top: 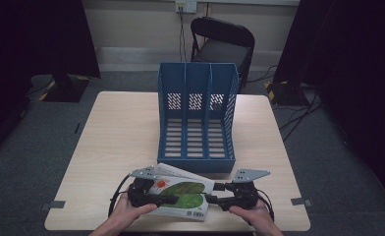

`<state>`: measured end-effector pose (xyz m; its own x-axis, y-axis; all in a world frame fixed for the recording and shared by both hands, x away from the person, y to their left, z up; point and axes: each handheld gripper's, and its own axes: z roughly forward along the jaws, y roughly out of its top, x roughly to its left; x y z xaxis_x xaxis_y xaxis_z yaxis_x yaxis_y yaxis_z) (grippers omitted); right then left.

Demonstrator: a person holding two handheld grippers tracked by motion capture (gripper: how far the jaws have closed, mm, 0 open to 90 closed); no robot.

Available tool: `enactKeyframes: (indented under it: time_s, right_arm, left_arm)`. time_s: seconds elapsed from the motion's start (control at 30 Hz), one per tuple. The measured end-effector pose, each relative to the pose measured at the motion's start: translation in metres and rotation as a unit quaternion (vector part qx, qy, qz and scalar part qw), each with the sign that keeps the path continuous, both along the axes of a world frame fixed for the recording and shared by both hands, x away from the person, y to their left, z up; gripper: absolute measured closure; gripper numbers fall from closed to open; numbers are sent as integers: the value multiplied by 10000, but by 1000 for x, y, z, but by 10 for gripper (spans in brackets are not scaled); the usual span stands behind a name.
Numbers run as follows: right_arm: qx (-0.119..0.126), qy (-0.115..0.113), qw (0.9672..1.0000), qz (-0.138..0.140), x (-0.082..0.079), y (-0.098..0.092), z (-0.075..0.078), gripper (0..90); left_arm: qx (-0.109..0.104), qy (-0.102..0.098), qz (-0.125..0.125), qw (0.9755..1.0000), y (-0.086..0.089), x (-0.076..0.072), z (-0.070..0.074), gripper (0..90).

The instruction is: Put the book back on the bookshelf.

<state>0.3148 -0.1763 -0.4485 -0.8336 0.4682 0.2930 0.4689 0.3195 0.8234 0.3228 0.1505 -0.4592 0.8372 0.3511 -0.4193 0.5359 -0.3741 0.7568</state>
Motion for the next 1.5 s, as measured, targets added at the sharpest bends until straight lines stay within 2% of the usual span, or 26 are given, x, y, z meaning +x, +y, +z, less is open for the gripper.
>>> enactKeyframes:
  time_s: [0.07, 0.2, 0.37, 0.47, 0.5, 0.53, 0.63, 0.77, 0.9, 0.93, 1.03, 1.07, 1.13, 1.2, 1.23, 1.27, 1.33, 1.47, 1.5]
  right_arm:
    - [-108, -74, 9999, 16, -1, 1, 2, 456]
    - [-108, -102, 9998, 119, -3, -1, 4, 482]
    - [-91, -123, 9998, 132, -4, -2, 3, 509]
    - [-83, -23, 9997, 233, 1, 2, 0, 495]
    - [-187, -19, 9993, 313, 3, 9, -3, 495]
    - [-179, 29, 9993, 338, 5, 12, -5, 491]
    - [-220, 114, 9994, 252, 11, 20, -11, 514]
    - [-257, 138, 9991, 296, 10, 25, -15, 516]
    - [-119, 59, 9995, 294, 7, 19, -10, 581]
    - [-88, -22, 9995, 316, 4, 17, -7, 612]
    - [-85, -118, 9994, 328, 0, 16, -3, 638]
    - [-120, -235, 9991, 330, -4, 15, 0, 649]
    - [-158, -295, 9988, 351, -5, 15, 1, 654]
    - [-232, -383, 9983, 378, -8, 13, 3, 674]
    - [-232, -383, 9983, 378, -8, 13, 3, 674]
    - [-260, -410, 9981, 385, -9, 12, 4, 689]
    - [-261, -400, 9982, 371, -10, 10, 4, 701]
    - [-284, -395, 9980, 399, -14, 11, 4, 707]
    - [-282, -413, 9980, 392, -16, 12, 4, 702]
  left_arm:
    - [3, -11, -22, 10000, 0, 0, 0, 760]
    - [19, -62, -41, 10000, 1, 1, -1, 722]
    - [-1, -77, -86, 9999, 2, 1, -1, 723]
    - [-27, -52, -108, 9999, 3, 1, -2, 741]
    - [-27, -46, -107, 9999, 3, 1, -2, 748]
    - [-24, -38, -104, 9999, 4, 2, -2, 750]
    - [-40, 24, -88, 10000, 5, 4, -3, 757]
    - [-28, 11, -113, 9999, 5, 6, -4, 750]
    - [6, -97, -105, 9999, 4, 4, -2, 720]
    - [76, -124, -88, 9999, 4, 4, -2, 679]
    - [235, -200, -47, 9995, 3, 3, -2, 651]
    - [277, -244, -58, 9993, 2, 3, -2, 638]
    - [283, -266, -33, 9992, 2, 3, -2, 624]
    - [178, -277, 213, 9992, 9, 5, 1, 567]
    - [178, -277, 213, 9992, 9, 5, 1, 563]
    - [83, -286, 354, 9989, 16, 8, 3, 569]
    - [30, -281, 444, 9986, 22, 10, 4, 558]
    - [53, -310, 420, 9986, 25, 10, 5, 553]
    - [122, -340, 393, 9986, 25, 9, 4, 550]
